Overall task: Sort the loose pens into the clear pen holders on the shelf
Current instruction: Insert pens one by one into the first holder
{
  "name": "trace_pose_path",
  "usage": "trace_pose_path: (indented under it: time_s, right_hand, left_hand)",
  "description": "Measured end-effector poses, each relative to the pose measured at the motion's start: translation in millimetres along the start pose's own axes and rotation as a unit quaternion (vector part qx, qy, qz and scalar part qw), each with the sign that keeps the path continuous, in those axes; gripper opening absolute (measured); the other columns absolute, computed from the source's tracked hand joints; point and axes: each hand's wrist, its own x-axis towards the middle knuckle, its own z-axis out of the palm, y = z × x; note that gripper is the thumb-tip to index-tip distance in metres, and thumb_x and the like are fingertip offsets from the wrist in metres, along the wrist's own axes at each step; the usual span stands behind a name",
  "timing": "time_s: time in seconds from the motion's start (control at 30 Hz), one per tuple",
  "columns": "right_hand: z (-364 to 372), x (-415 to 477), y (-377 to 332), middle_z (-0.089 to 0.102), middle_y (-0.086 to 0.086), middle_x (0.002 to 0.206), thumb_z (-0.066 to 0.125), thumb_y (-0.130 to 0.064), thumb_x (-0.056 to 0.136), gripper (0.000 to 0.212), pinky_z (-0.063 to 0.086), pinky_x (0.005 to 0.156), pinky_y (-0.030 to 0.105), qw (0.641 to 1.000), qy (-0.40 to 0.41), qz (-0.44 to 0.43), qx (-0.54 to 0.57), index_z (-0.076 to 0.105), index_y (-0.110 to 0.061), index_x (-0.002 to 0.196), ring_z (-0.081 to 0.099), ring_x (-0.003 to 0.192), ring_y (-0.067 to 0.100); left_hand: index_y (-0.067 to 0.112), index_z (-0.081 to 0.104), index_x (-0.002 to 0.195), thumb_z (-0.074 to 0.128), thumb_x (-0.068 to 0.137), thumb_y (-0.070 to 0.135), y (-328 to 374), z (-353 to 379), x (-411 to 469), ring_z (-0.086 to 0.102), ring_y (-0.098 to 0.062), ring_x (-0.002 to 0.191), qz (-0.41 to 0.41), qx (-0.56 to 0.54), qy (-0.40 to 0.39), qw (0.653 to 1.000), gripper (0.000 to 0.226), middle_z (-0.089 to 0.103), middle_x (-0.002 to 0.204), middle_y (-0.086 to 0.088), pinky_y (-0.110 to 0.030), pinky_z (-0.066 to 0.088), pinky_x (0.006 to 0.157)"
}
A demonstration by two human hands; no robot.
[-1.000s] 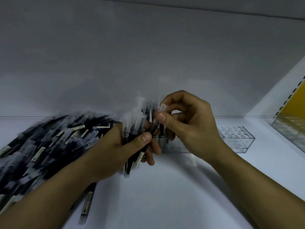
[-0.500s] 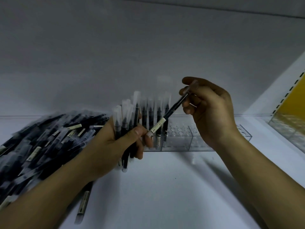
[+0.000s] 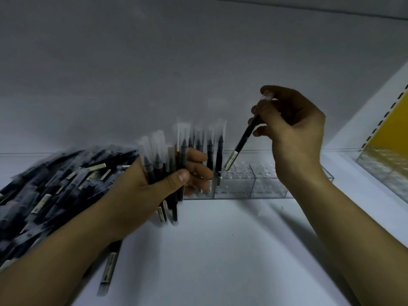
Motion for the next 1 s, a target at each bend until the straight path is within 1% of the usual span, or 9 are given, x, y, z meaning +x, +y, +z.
trace_pose_path:
  time_s: [0.07,0.17,0.23,0.4,0.5,0.57,0.77,0.93,1.0]
  right_hand:
    - [0,-1,0,0.073,0.01,0.089,0.066,-0.004,0.096,0.017,0.056,0.061,0.027,0.999,0.003,-0.033,-0.024,0.069,-0.008,0.112,0.074,0.08,0.024]
    - [1,-4,3,0.073,0.008,0.089,0.068,-0.004,0.095,0.019,0.057,0.06,0.028,0.997,-0.016,-0.06,-0.055,0.069,-0.011,0.112,0.073,0.08,0.023]
    - [3,-5,4,0.072,0.007,0.088,0.069,-0.003,0.093,0.022,0.06,0.061,0.034,0.995,-0.026,-0.071,-0.07,0.069,-0.013,0.112,0.072,0.079,0.024]
    - [2,-8,3,0.072,0.004,0.09,0.071,-0.006,0.092,0.023,0.061,0.066,0.045,0.989,-0.047,-0.104,-0.097,0.069,-0.015,0.113,0.072,0.082,0.022]
    - [2,-10,4,0.071,0.004,0.092,0.072,-0.007,0.092,0.023,0.061,0.066,0.047,0.985,-0.059,-0.117,-0.11,0.07,-0.016,0.113,0.071,0.083,0.023]
    - [2,-11,5,0.072,0.002,0.093,0.072,-0.01,0.092,0.024,0.062,0.068,0.043,0.982,-0.07,-0.126,-0.125,0.069,-0.018,0.114,0.071,0.084,0.021]
    - [6,-15,7,0.07,-0.01,0.091,0.075,-0.013,0.09,0.025,0.061,0.07,0.027,0.962,-0.12,-0.15,-0.192,0.069,-0.02,0.114,0.07,0.08,0.013]
    - [8,-17,10,0.064,-0.022,0.088,0.077,-0.015,0.089,0.026,0.057,0.068,0.017,0.947,-0.151,-0.162,-0.233,0.069,-0.022,0.113,0.067,0.08,0.007]
    - [8,-17,11,0.064,-0.022,0.087,0.077,-0.015,0.088,0.026,0.057,0.067,0.018,0.942,-0.161,-0.167,-0.241,0.07,-0.019,0.113,0.067,0.079,0.008]
  left_hand:
    - [0.012,0.059,0.129,0.078,0.077,0.053,5,1,-1,0.068,-0.031,0.111,0.006,-0.012,-0.004,1.0,0.069,0.071,0.119,-0.011,-0.048,0.054,0.096]
    - [0.015,0.062,0.125,0.061,0.091,0.02,12,6,-2,0.071,-0.029,0.104,0.02,-0.011,-0.024,0.999,0.035,0.074,0.11,-0.011,-0.04,0.057,0.092]
    - [0.019,0.061,0.126,0.054,0.09,0.012,14,8,-2,0.072,-0.026,0.102,0.018,0.008,-0.028,0.999,0.037,0.075,0.107,-0.008,-0.036,0.057,0.091]
    - [0.024,0.056,0.127,0.052,0.1,0.015,12,9,-1,0.072,-0.021,0.101,-0.029,0.056,-0.069,0.996,0.029,0.075,0.11,-0.001,-0.04,0.06,0.082]
    - [0.017,0.06,0.122,0.048,0.093,0.019,11,8,-1,0.071,-0.026,0.102,-0.042,0.038,-0.063,0.996,0.032,0.074,0.109,-0.008,-0.049,0.057,0.09]
    - [0.014,0.062,0.121,0.048,0.092,0.018,11,8,-1,0.071,-0.028,0.102,-0.055,0.037,-0.071,0.995,0.032,0.074,0.109,-0.01,-0.053,0.055,0.093]
    - [0.02,0.063,0.119,0.052,0.098,0.012,5,4,0,0.073,-0.022,0.099,-0.094,0.093,-0.103,0.986,0.025,0.075,0.107,-0.001,-0.045,0.056,0.093]
    - [0.025,0.054,0.132,0.044,0.099,0.024,11,4,-1,0.073,-0.029,0.092,-0.051,0.065,-0.119,0.989,0.035,0.074,0.107,-0.008,-0.051,0.057,0.079]
    - [0.028,0.058,0.13,0.043,0.097,0.025,11,5,-2,0.071,-0.028,0.084,-0.034,0.059,-0.119,0.99,0.036,0.074,0.1,-0.011,-0.043,0.056,0.069]
